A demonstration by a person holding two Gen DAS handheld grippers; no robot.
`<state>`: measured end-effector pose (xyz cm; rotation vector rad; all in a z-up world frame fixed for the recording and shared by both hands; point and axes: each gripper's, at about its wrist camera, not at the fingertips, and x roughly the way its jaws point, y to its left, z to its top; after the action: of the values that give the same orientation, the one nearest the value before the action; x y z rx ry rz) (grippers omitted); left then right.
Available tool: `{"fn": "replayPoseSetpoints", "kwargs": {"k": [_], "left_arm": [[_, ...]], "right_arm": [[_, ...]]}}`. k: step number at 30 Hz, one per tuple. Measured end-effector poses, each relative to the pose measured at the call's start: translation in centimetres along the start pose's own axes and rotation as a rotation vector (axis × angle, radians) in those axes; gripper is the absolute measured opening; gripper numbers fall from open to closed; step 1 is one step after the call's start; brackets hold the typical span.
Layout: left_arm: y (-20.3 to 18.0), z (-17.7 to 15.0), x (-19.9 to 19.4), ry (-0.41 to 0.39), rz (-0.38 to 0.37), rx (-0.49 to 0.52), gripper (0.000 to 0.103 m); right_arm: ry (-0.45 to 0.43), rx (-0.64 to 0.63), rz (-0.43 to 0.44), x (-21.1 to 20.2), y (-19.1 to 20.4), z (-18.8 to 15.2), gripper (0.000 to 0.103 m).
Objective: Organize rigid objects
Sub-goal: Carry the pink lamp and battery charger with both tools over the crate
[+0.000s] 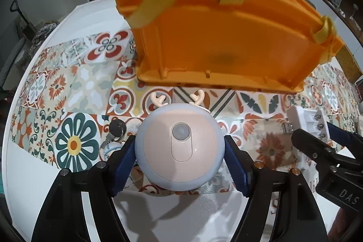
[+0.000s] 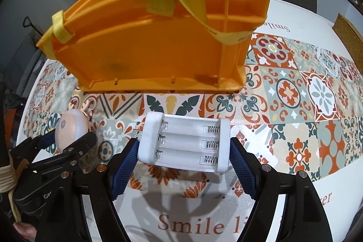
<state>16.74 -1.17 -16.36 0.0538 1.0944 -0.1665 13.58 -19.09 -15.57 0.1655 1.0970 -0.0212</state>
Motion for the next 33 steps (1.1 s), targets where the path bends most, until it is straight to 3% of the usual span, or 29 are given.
{"fn": "replayPoseSetpoints", "kwargs": {"k": [33], "left_arm": [[-0.7,2.9,-10.1,-0.226,-0.040,0.011,0.074]], "right_arm": [[-0.222,-0.035,0.025,-9.3,0.7,2.5,0.079]]}}
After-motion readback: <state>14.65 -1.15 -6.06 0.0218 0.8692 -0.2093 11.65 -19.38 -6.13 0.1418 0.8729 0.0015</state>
